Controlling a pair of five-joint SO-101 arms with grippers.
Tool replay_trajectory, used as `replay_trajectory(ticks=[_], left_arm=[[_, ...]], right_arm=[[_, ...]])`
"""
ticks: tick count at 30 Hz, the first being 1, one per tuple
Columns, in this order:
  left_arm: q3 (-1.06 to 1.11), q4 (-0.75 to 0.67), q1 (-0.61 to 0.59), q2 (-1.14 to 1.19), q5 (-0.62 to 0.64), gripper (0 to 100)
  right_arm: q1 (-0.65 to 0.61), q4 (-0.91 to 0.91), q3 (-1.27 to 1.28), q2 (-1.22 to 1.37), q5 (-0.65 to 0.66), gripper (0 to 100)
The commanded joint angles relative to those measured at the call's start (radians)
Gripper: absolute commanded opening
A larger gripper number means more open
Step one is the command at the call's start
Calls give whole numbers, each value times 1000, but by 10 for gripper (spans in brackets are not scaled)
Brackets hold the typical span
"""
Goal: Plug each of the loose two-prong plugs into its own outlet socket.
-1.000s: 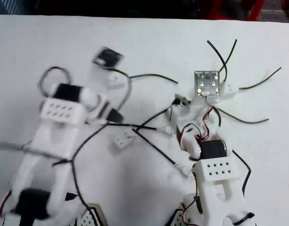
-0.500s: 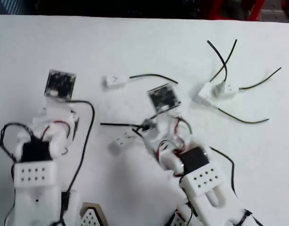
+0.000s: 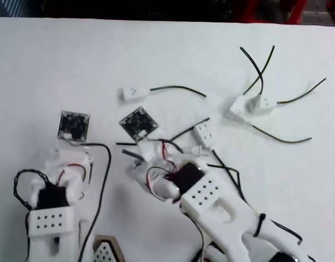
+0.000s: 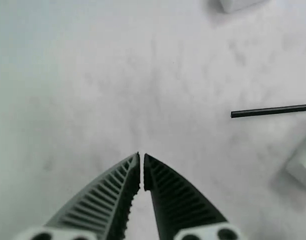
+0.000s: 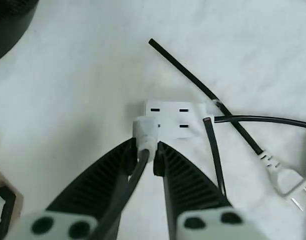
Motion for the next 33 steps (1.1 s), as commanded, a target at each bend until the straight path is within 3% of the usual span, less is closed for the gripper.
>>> replay_trajectory(ticks=[1, 8, 13, 25, 33], left_arm=[[52, -25, -8, -101, 9, 35], [265, -23, -10, -374, 2, 35], [259, 153, -8, -561, 2, 34], [259, 407, -8, -562, 5, 32], [259, 408, -8, -562, 3, 32]], right_arm=[[-10, -4, -60, 35, 9, 18], [-7, -67, -72, 128, 12, 17], [-2, -105, -74, 180, 81, 17], [28, -107, -117, 193, 86, 17], [28, -111, -117, 196, 87, 17]])
